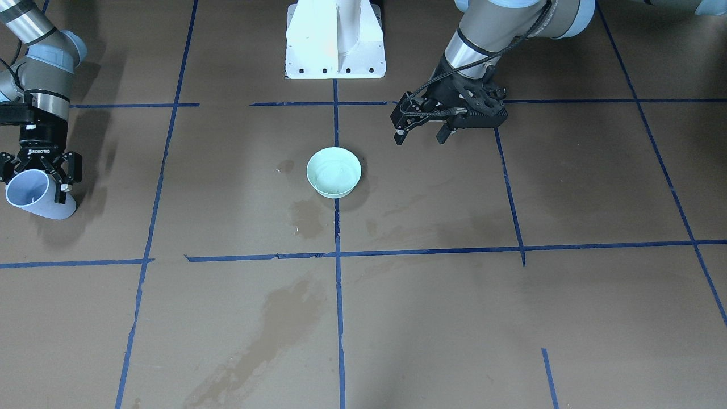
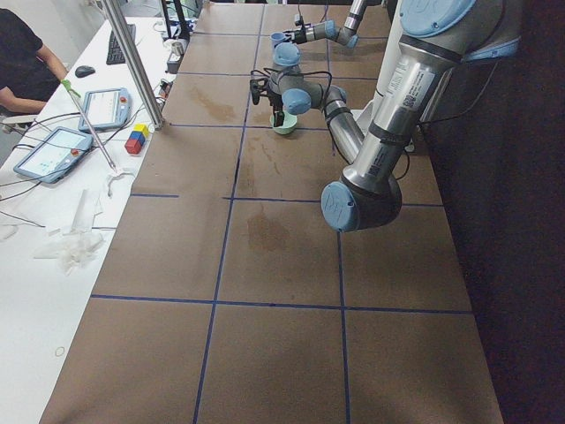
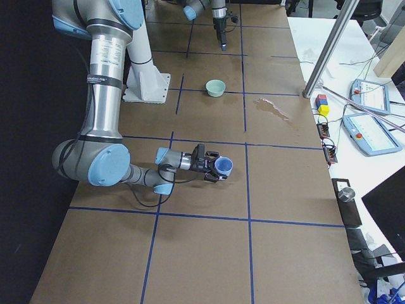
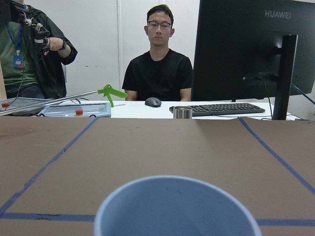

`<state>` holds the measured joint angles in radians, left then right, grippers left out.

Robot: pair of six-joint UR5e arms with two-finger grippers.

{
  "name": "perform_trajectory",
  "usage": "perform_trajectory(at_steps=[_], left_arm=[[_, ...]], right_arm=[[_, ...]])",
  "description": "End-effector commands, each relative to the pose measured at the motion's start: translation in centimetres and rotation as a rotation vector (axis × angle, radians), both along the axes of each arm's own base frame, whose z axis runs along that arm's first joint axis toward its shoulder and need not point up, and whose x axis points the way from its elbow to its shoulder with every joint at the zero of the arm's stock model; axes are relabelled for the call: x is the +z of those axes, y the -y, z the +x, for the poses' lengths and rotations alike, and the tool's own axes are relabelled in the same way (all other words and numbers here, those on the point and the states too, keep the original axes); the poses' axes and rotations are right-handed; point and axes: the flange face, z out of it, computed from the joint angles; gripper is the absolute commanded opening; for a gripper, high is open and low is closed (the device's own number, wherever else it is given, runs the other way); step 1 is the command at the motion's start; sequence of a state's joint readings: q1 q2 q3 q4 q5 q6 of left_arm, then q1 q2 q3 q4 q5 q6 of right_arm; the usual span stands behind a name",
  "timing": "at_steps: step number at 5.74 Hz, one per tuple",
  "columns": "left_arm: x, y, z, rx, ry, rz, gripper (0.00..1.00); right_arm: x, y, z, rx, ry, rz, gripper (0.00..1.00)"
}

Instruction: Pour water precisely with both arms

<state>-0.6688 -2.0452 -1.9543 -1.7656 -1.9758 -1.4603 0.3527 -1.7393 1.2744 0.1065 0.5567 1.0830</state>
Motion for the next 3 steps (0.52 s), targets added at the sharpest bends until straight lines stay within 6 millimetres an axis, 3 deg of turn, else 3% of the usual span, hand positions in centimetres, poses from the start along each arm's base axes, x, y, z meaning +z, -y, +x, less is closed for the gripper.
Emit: perform_trajectory(at_steps=[1,3], left_arm=[[-0.4,-0.2,-0.3,-0.001,-0.007,0.004,1.00],[-0.5,-0.4,-0.5,-0.001,-0.011,0.007,1.00]], right_arm=[[1.8,-0.6,1.3,-0.007,0.031,0.018,1.00],[-0.6,-0.3,0.8,-0.014,0.018,0.053,1.00]])
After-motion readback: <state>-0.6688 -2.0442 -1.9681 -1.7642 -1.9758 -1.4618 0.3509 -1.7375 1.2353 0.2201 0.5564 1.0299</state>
